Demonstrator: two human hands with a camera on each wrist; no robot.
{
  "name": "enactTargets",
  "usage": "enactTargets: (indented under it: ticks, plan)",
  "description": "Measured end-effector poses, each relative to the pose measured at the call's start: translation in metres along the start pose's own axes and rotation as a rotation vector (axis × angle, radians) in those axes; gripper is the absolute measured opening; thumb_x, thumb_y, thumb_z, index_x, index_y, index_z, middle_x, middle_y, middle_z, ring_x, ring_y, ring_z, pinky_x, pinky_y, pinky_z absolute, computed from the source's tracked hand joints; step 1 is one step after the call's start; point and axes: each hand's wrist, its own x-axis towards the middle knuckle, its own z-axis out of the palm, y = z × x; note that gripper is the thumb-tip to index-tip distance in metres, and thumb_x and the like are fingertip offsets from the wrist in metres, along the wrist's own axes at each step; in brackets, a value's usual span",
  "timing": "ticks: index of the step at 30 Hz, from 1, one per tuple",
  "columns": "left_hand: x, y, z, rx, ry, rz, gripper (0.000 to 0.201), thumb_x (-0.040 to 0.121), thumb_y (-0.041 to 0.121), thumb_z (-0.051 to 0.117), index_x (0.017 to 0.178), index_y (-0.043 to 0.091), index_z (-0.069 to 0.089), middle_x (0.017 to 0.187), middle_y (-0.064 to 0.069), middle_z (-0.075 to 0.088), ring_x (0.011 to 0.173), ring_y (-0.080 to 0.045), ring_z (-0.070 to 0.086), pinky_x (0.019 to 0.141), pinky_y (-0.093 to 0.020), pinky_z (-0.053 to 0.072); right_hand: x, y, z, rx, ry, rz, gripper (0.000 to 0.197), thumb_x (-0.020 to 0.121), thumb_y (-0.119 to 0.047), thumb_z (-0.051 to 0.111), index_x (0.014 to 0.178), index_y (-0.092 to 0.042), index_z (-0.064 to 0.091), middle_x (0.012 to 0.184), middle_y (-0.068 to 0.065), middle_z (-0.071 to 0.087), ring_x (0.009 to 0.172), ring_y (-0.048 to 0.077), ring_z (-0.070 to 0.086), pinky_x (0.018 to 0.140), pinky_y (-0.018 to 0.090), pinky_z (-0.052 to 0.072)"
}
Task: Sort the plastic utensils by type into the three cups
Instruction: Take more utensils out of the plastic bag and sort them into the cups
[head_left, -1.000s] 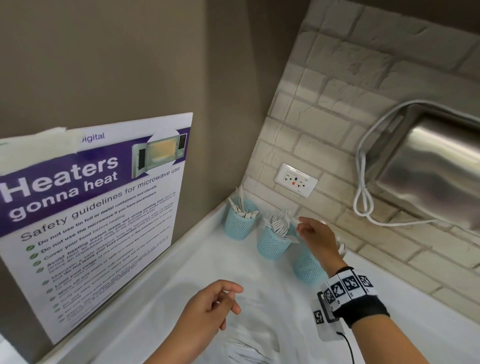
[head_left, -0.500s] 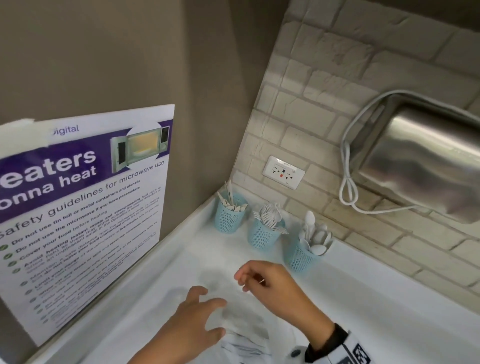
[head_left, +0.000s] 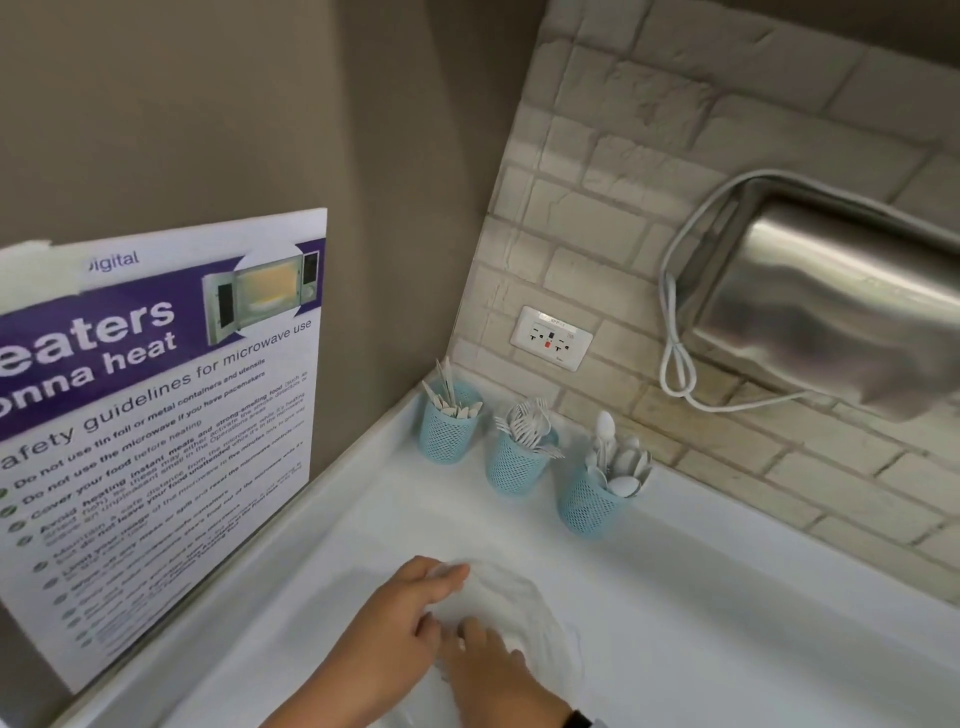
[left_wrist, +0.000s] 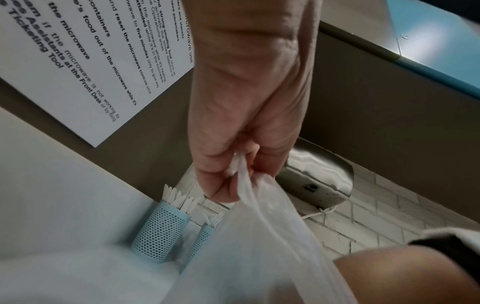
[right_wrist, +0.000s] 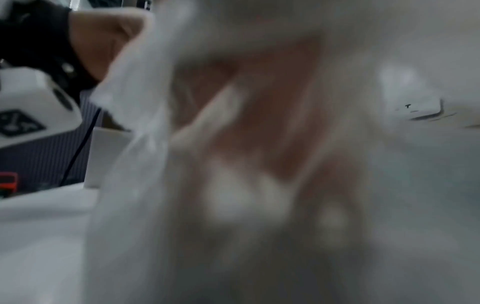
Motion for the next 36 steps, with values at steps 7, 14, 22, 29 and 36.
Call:
enactTargets:
  ticks: [7,14,22,29,36]
  plan:
    - [-0.002,-0.006,-0.005,0.072,-0.013,-0.035,0.059,0.087,-0.005,0.046,0.134,0.032,0.047,0.125,0.021,0.044,0.118,-0.002,0.050,0.082,0.005,0.029,-0.005,0.011,0.000,0.032,0.135,-0.034,0.064,0.093,-0.024,0.056,0.148,-0.019,0.025,0.149,0.012,0.025,0.136,0.032,0.031,0.109,0.043,0.031]
    - [-0.007,-0.009,-0.007,0.131,-0.021,-0.110,0.063,0.088,0.005,0.054,0.141,0.033,0.035,0.131,0.016,0.034,0.082,-0.013,0.049,0.074,0.005,0.029,-0.020,0.020,-0.009,0.260,0.279,-0.086,0.048,0.092,-0.030,0.056,0.136,-0.014,0.044,0.141,0.008,0.043,0.132,0.022,0.041,0.106,0.026,0.031]
    - [-0.007,-0.009,-0.010,0.137,0.002,-0.135,0.065,0.089,0.003,0.049,0.143,0.035,0.032,0.136,0.020,0.030,0.098,0.001,0.048,0.077,0.008,0.027,-0.044,0.029,-0.021,0.538,0.412,-0.123,0.014,0.088,-0.025,0.060,0.089,-0.034,0.050,0.089,-0.016,0.057,0.094,0.011,0.054,0.070,0.010,0.035]
    - [-0.008,-0.006,-0.008,0.102,-0.016,-0.121,0.067,0.088,0.002,0.050,0.143,0.035,0.032,0.137,0.017,0.032,0.075,0.018,0.049,0.072,0.003,0.033,-0.052,0.025,-0.025,0.525,0.434,-0.115,0.026,0.087,-0.024,0.063,0.111,-0.021,0.055,0.109,-0.001,0.062,0.100,0.015,0.056,0.086,0.027,0.042]
    - [-0.009,-0.008,-0.007,0.115,-0.014,-0.138,0.067,0.088,-0.001,0.050,0.144,0.030,0.033,0.137,0.017,0.032,0.102,-0.015,0.054,0.075,0.005,0.032,-0.062,0.022,-0.022,0.567,0.495,-0.146,0.022,0.095,-0.020,0.053,0.117,-0.018,0.055,0.110,-0.001,0.058,0.100,0.015,0.054,0.079,0.023,0.037]
